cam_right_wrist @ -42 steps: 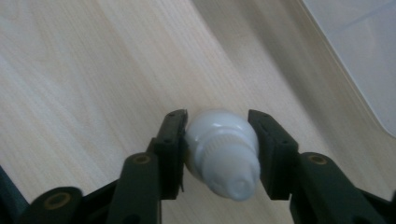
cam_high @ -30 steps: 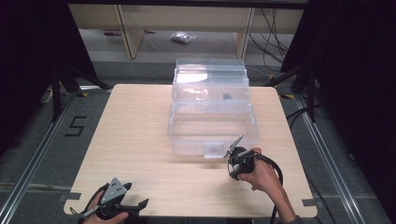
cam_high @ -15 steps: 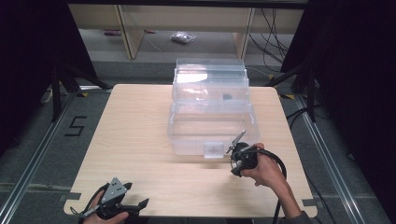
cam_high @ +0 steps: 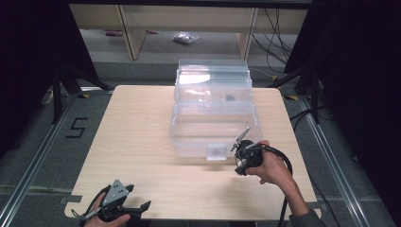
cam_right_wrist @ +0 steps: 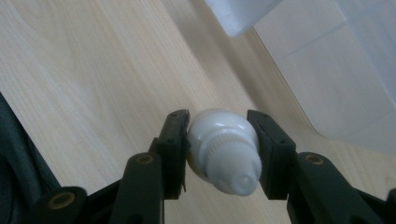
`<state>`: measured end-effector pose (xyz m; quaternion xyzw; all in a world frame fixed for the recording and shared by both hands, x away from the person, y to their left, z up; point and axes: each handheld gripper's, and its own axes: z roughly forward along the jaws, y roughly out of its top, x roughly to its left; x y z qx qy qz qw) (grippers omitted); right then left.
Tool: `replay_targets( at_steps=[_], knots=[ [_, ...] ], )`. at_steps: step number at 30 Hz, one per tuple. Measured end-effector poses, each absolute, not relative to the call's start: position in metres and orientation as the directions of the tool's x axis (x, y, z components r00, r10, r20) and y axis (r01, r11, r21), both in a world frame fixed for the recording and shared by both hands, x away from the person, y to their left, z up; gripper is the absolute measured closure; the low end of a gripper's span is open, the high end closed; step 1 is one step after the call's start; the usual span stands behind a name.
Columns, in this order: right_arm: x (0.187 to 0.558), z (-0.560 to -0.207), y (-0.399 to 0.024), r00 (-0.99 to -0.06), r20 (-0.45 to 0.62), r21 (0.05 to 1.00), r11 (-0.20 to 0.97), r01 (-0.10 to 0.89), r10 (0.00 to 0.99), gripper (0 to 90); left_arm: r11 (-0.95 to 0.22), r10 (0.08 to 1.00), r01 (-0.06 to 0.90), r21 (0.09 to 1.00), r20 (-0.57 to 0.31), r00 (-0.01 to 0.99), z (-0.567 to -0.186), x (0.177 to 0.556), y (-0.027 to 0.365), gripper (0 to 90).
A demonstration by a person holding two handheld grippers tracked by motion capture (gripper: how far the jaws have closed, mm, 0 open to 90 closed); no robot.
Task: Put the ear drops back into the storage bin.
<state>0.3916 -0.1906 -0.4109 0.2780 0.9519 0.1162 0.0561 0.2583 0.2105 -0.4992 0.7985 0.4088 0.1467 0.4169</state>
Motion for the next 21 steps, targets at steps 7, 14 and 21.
replay_targets(
  at_steps=[7, 14, 21],
  knots=[
    [0.393, -0.403, -0.188, -0.846, -0.042, 0.248, 0.826, 0.506, 0.531, 60.3, -0.324, 0.774, 0.532, 0.782, -0.105, 0.625, -0.499, 0.259, 0.211, 15.4],
    [0.394, -0.392, -0.187, -0.84, -0.04, 0.247, 0.82, 0.517, 0.541, 60.3, -0.327, 0.781, 0.535, 0.779, -0.096, 0.617, -0.499, 0.258, 0.21, 15.4],
    [0.396, -0.379, -0.188, -0.848, -0.044, 0.253, 0.828, 0.501, 0.527, 60.4, -0.323, 0.779, 0.529, 0.785, -0.097, 0.62, -0.499, 0.259, 0.21, 15.4]
  ],
)
